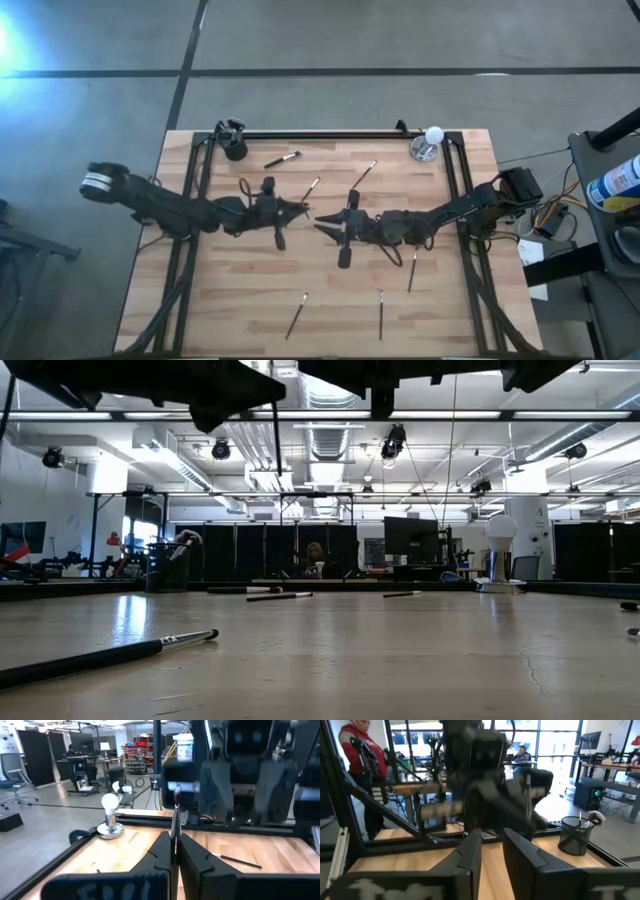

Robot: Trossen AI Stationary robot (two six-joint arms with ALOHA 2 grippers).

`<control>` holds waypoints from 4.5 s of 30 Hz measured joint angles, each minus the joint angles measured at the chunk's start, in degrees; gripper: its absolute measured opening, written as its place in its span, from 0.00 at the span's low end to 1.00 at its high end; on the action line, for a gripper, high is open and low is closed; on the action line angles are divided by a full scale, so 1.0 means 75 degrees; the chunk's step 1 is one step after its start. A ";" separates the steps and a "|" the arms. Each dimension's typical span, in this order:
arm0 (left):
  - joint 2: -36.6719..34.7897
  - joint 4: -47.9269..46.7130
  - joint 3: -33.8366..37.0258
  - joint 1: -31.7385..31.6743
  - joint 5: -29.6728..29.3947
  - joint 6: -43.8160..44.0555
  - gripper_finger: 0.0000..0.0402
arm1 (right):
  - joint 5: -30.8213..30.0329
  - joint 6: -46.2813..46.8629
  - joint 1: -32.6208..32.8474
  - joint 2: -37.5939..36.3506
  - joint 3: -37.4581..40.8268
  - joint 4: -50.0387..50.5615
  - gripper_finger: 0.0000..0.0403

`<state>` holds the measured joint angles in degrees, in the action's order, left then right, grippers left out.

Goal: Pick & Place Makeup Supplies
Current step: Put the makeup brush into the makeup holder

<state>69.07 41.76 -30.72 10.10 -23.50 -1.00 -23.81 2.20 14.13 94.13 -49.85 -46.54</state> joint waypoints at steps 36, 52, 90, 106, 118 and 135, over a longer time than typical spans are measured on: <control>-0.1765 -0.0352 0.1506 -0.6872 0.0225 -0.0176 0.03 | 0.0035 -0.0320 -0.0493 -0.0423 0.2055 -0.1161 0.02; -0.1774 -0.1080 0.1448 -0.7844 -0.0398 -0.0229 0.03 | 0.0032 -0.0455 -0.0490 -0.0423 0.2058 -0.1158 0.02; -0.1281 -0.4012 0.0446 -0.8432 0.0380 0.0547 0.14 | 0.0029 -0.0466 -0.0487 -0.0423 0.2052 -0.1202 0.02; -0.2937 -0.5803 0.0264 -0.6119 0.1382 0.0676 0.03 | -0.0047 -0.0404 -0.0487 -0.0423 0.2074 -0.0770 0.02; -0.1974 -0.5860 0.0513 -0.2965 0.0461 0.1180 0.00 | -0.0044 0.0118 -0.0415 -0.0423 0.2659 -0.0446 0.02; 0.2581 -0.6750 -0.3027 -0.5439 0.1601 0.0602 0.01 | -0.0032 0.0306 -0.0364 -0.0423 0.2898 -0.0451 0.02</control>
<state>88.43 -8.86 -53.42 -30.69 -11.49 3.51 -24.05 4.49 11.40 90.96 -28.11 -49.92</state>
